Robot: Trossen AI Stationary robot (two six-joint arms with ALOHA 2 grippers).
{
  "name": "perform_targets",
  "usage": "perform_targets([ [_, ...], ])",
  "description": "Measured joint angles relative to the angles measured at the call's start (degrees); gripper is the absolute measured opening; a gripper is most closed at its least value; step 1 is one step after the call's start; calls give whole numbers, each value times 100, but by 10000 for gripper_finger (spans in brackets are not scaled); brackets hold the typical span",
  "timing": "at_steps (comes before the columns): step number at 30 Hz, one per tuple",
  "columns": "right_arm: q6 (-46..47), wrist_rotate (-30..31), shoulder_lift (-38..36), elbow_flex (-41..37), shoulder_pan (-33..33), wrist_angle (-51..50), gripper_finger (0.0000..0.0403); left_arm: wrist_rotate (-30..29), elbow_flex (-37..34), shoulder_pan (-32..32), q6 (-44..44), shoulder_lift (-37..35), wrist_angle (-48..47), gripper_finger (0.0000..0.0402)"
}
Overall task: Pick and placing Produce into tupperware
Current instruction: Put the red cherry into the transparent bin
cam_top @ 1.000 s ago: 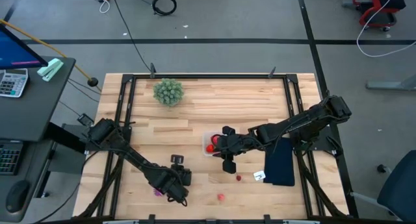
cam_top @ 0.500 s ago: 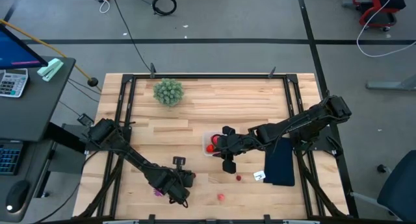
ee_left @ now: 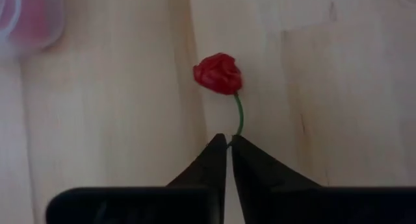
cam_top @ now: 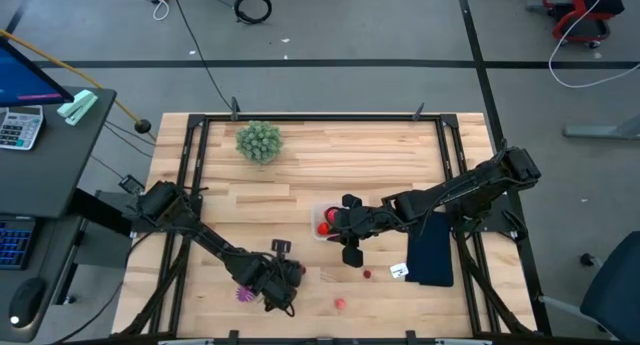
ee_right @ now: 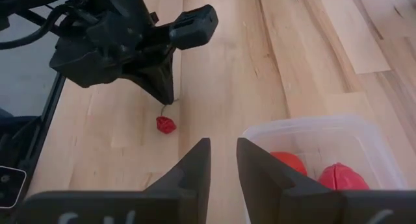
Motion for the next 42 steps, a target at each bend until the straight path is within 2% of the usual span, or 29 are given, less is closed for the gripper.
perform_targets([
  [11, -9, 2, 0, 0, 0, -2, 84, 0, 0, -3, 332, 0, 265, 124],
  [19, -17, 1, 0, 0, 0, -2, 84, 2, -2, 38, 334, 0, 596, 148],
  [30, -15, 0, 0, 0, 0, -6, 84, 170, 22, 188, -127, 290, 654, 116],
  [34, -15, 0, 0, 0, 2, -4, 82, 183, 15, 177, -164, 262, 693, 80],
  [38, -15, 2, 0, 0, 2, -4, 83, 169, 11, 175, -171, 271, 760, 17],
  [42, 18, 0, 0, 0, 2, -38, 84, -179, 32, 167, -181, 278, 797, 12],
])
